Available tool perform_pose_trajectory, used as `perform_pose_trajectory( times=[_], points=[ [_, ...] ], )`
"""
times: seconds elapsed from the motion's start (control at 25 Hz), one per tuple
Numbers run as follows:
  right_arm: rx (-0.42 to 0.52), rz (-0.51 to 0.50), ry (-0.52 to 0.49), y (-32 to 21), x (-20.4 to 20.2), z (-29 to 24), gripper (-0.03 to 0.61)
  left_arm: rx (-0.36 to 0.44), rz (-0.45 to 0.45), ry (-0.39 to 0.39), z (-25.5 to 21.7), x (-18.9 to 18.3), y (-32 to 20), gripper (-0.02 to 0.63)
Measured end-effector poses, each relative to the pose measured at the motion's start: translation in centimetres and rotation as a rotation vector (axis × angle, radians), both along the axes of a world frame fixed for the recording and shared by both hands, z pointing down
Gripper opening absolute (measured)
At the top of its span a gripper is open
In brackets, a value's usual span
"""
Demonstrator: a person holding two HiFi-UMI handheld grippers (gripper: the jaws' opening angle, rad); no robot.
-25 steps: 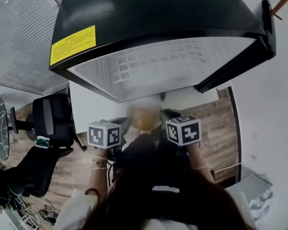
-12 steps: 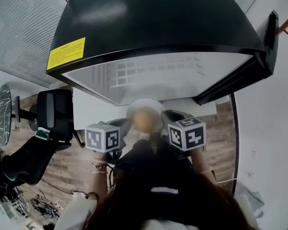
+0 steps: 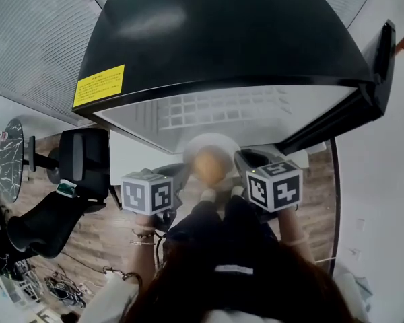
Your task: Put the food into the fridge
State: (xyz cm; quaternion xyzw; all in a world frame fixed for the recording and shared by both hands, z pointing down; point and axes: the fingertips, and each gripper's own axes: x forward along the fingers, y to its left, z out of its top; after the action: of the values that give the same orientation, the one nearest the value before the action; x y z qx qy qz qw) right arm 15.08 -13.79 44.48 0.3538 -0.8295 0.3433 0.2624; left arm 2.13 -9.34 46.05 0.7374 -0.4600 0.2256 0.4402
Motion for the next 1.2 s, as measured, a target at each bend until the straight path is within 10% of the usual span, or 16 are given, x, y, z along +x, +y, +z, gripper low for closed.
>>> perform_pose_trajectory(
  times=[1.2],
  points=[
    [0.106,0.071,-0.06,-7.0,1.1,-5.2,0.051,0.093,-0.101,-0.046,-5.8,1.1,-6.1,0.046]
  ],
)
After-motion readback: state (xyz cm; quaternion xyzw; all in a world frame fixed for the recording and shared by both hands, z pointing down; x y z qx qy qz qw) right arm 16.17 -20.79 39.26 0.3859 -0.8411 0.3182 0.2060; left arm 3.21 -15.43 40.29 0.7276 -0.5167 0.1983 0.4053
